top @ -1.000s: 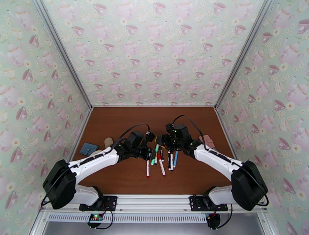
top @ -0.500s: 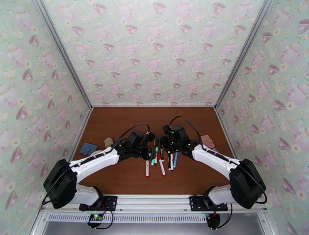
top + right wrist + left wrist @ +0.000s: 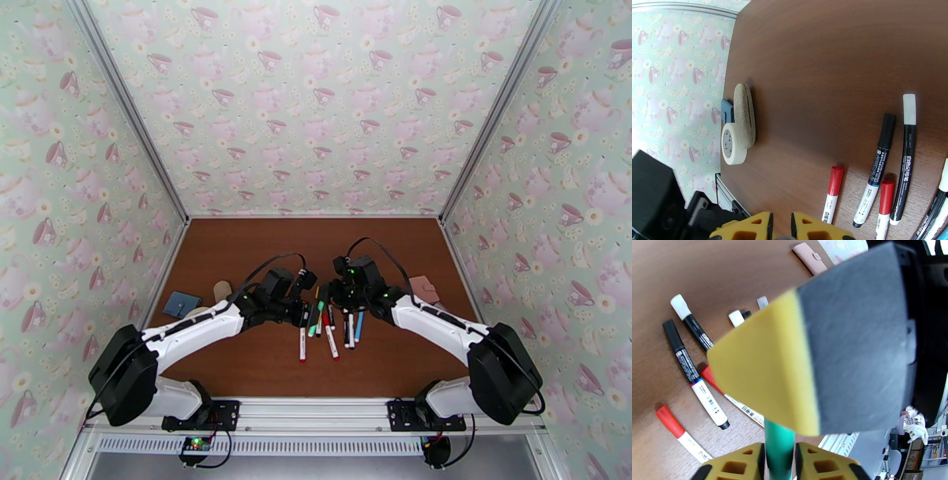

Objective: Open the pen caps

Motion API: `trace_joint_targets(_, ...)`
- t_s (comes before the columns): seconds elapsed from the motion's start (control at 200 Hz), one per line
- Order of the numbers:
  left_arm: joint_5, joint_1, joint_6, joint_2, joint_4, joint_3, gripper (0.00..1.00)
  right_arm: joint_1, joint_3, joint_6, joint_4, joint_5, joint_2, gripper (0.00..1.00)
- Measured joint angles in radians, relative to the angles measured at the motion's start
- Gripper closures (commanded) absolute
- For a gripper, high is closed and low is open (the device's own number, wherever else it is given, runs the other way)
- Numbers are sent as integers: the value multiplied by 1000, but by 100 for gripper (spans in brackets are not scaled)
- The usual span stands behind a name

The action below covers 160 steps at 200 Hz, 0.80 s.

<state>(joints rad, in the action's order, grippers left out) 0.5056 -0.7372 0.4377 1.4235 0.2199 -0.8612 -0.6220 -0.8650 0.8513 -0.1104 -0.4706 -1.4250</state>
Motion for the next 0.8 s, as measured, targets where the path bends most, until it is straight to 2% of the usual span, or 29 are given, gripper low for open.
trace_joint_targets(0.23, 68, 27, 51, 0, -110, 74, 59, 0, 0, 6, 5, -8, 5, 86)
trace_joint_targets(0.471, 112, 30, 85, 0, -204, 89, 70, 0, 0, 35, 48, -22, 6, 86)
trace_joint_targets(0.801, 112, 33, 92, -2, -237, 102, 94, -3, 30, 84, 98, 1, 26, 90)
